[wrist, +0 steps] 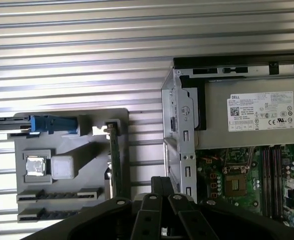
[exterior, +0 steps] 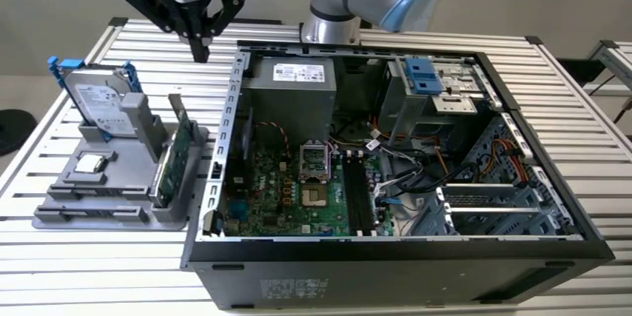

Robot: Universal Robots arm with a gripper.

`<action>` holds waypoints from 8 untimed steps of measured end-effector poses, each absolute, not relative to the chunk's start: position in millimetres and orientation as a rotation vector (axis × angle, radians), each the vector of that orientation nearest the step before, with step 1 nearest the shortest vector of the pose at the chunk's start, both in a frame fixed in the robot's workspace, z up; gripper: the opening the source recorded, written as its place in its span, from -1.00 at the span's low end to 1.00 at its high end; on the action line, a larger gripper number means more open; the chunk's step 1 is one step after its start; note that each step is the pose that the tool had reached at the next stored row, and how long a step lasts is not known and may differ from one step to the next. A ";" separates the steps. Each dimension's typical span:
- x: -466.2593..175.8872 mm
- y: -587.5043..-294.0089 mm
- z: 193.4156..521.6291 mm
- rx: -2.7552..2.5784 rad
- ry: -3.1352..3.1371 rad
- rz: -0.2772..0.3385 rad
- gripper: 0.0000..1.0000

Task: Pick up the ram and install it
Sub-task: 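Reach for the ram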

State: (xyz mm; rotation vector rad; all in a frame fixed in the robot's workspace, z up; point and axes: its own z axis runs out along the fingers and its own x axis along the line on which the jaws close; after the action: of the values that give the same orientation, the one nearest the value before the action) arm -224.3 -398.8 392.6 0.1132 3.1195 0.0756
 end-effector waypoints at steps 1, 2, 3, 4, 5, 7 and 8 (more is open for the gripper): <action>-225.3 -398.8 392.6 0.113 3.120 0.076 -1.00; -226.2 -398.8 392.6 0.113 3.120 0.076 -1.00; -227.2 -398.8 392.6 0.113 3.120 0.076 -1.00; -228.2 -398.8 392.6 0.113 3.120 0.076 -1.00; -229.1 -398.8 392.6 0.113 3.120 0.076 -1.00; -231.2 -398.8 392.6 0.113 3.120 0.076 -1.00; -232.3 -398.8 392.6 0.113 3.120 0.076 -1.00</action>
State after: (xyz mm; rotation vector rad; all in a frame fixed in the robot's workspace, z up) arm -232.3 -398.8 392.6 0.1132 3.1195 0.0757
